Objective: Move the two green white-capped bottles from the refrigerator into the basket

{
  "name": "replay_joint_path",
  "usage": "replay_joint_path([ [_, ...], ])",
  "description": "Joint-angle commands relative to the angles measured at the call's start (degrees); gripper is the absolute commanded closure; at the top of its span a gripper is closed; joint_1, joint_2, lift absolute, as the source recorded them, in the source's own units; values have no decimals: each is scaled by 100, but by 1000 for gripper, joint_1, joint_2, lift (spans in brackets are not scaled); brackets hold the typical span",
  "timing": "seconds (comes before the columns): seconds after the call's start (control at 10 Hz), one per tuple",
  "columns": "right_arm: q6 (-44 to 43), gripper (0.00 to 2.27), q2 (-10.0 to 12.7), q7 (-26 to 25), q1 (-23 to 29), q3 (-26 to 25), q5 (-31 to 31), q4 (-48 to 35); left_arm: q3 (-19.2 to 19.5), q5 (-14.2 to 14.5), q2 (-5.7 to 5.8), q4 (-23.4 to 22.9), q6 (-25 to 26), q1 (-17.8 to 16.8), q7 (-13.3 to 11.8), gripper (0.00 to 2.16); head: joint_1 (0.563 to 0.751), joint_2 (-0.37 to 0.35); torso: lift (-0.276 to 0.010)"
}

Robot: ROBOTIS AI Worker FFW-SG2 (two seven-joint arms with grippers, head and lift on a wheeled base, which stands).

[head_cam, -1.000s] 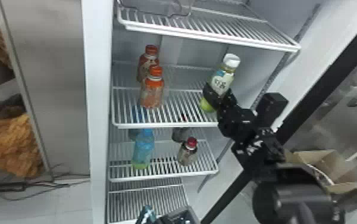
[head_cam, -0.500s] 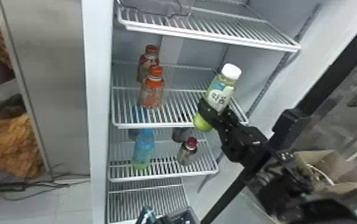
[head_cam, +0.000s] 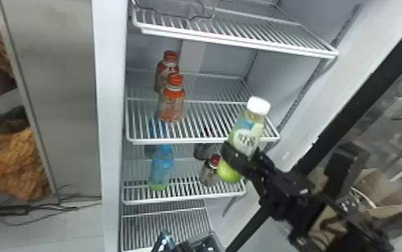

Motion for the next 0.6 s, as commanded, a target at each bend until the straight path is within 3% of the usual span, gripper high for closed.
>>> replay_joint_path([
  [0.0,263,1024,88,65,370,-52,-123,-70,0,-11,0,0,1,-7,0,1214,695,-350,-4],
  [0.5,1487,1024,202,170,1129,-18,-294,-745,-11,-23,18,0,15,7,0,1214,695,-350,-4],
])
